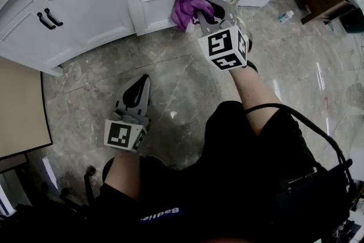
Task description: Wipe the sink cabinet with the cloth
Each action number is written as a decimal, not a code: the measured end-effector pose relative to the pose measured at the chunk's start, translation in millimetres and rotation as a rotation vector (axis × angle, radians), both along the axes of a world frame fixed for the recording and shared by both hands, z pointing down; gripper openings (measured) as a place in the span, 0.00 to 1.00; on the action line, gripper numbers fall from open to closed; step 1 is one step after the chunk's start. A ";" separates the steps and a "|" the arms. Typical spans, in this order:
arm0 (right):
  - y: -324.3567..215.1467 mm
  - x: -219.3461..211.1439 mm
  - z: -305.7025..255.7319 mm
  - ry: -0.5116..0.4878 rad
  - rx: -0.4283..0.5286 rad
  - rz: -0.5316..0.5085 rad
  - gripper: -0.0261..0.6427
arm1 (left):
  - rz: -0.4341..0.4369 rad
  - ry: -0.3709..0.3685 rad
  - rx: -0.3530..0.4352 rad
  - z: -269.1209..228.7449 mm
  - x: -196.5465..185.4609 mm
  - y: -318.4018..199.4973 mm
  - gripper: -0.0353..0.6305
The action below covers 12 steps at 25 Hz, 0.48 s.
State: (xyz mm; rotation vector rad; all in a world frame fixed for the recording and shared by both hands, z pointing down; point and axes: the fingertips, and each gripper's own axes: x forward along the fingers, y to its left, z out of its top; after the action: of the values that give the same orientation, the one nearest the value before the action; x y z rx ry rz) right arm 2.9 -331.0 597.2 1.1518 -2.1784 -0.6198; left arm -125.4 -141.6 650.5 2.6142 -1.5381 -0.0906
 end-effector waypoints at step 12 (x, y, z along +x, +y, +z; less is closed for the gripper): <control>-34.7 113.1 29.8 0.048 -0.035 0.222 0.14 | 0.011 0.011 -0.015 8.1 4.2 -12.6 0.06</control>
State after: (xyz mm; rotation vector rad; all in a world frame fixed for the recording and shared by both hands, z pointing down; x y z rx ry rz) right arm 116.0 -365.7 627.0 1.3236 -1.9780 -0.5055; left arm -121.2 -154.2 658.6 2.6058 -1.5148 -0.0920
